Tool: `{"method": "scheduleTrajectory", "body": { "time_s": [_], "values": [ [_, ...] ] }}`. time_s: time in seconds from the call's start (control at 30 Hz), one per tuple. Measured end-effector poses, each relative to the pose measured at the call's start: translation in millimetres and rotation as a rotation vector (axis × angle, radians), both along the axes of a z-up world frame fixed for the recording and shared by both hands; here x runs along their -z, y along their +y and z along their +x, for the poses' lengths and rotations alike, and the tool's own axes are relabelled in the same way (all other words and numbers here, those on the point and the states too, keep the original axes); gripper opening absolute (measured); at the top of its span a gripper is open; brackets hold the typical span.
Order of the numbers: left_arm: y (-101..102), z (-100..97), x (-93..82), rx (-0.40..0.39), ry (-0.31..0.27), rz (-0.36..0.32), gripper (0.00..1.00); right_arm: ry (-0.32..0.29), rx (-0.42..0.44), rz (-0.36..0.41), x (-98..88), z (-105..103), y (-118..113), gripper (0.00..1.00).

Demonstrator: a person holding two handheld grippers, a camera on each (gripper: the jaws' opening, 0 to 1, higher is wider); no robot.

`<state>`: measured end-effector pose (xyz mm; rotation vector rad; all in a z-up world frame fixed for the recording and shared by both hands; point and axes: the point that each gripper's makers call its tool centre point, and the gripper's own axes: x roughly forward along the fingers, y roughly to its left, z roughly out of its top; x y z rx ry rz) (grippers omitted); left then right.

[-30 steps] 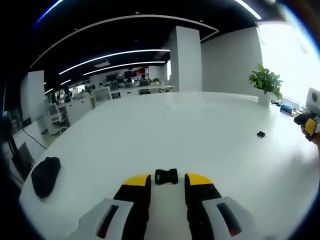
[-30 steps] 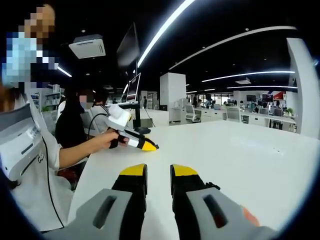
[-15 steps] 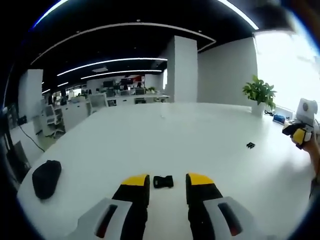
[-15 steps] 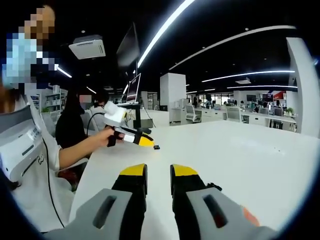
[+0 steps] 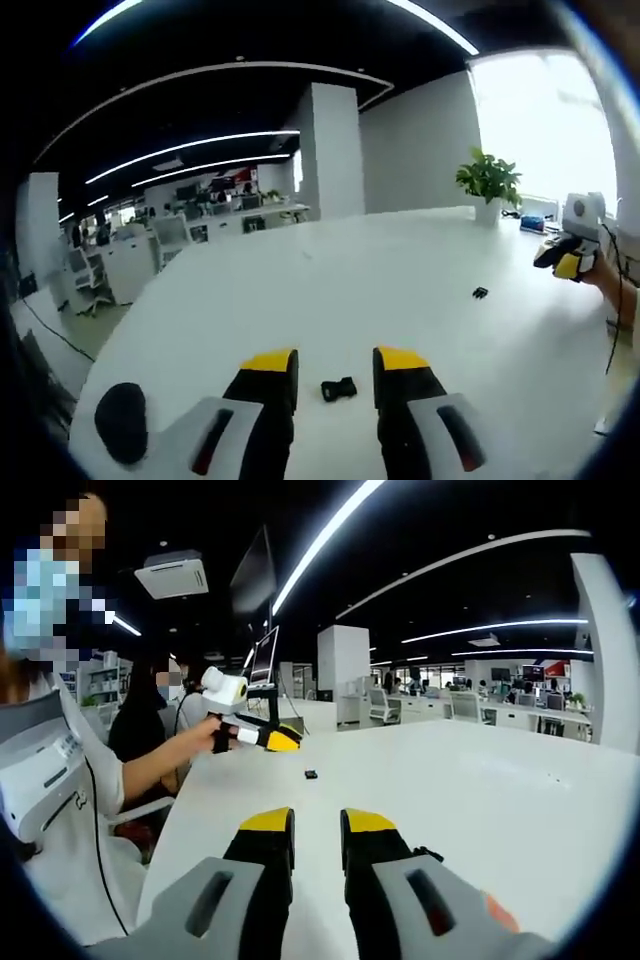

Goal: Snap the two parts of the plastic buckle together until the buckle closes and remains connected.

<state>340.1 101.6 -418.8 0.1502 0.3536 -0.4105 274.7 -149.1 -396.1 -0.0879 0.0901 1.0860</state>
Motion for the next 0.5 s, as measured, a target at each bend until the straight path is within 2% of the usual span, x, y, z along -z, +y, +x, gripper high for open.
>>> {"method": "scheduleTrajectory", "body": {
  "time_s": [0.13,0.17,0.23,0.37,0.5],
  "values": [
    [8.7,8.7,7.6,0.021,0.033,0.173,0.38,0.002,0.003,-0.007,1.2,0.5,-0.7,0.17],
    [9.2,9.5,11.7,0.047,0.050,0.233,0.38,0.002,0.004,-0.010,1.7,0.6,-0.9,0.17],
    [9.9,11.2,15.6,0.068,0.075,0.284,0.39,0.001,0.006,-0.014,2.6,0.5,-1.5,0.17],
    [5.7,11.7,21.7,0.171,0.106,0.443,0.39,0.007,0.009,-0.011,4.3,1.0,-2.6,0.17],
    [0.2,9.4,27.2,0.237,0.161,0.497,0.38,0.013,0.006,-0.007,5.4,1.3,-2.6,0.17]
  ]
}}
